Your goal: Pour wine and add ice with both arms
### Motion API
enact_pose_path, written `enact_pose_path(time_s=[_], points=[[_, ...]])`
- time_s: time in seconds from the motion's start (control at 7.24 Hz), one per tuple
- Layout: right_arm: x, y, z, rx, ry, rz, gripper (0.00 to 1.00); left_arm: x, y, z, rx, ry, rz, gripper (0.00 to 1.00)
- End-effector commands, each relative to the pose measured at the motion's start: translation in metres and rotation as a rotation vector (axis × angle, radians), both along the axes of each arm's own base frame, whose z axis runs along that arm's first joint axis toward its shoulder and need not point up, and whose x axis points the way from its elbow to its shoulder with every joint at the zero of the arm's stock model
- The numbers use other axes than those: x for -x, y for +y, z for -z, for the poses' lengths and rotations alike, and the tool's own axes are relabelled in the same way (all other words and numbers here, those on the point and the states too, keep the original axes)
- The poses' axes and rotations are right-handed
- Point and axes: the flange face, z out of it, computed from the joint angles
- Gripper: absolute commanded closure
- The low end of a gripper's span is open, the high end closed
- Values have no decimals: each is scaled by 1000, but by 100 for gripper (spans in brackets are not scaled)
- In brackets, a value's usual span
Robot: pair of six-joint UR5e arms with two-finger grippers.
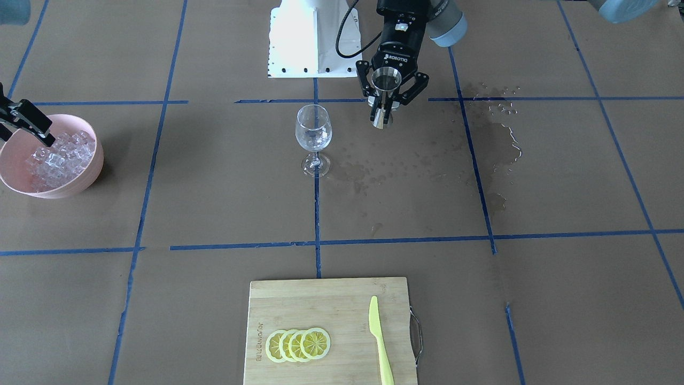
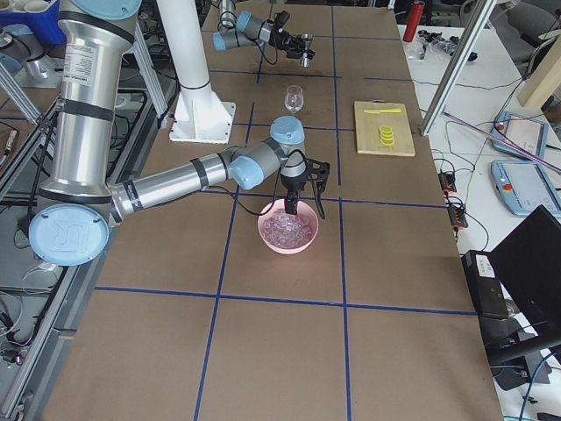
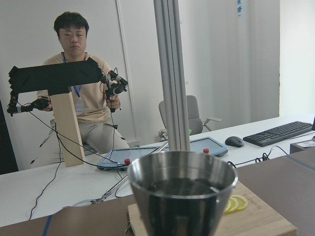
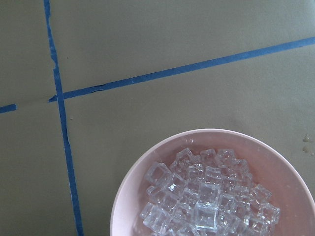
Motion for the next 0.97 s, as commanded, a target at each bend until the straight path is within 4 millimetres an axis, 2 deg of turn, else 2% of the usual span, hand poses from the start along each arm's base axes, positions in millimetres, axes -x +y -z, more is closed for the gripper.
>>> enact_pose_path(time_s=[0.0,0.28,0.55,0.83], points=[[0,0,1,0,-1,1,0,-19,9,9,6,-35,-35,100],[0,0,0,1,-1,1,0,-38,16,0,20,-113,-53,100],[1,-1,-1,2,0,2,0,-50,16,10,8,-204,-43,100],[2,-1,-3,5,2,2,0,-49,17,9,-67,-395,24,100]])
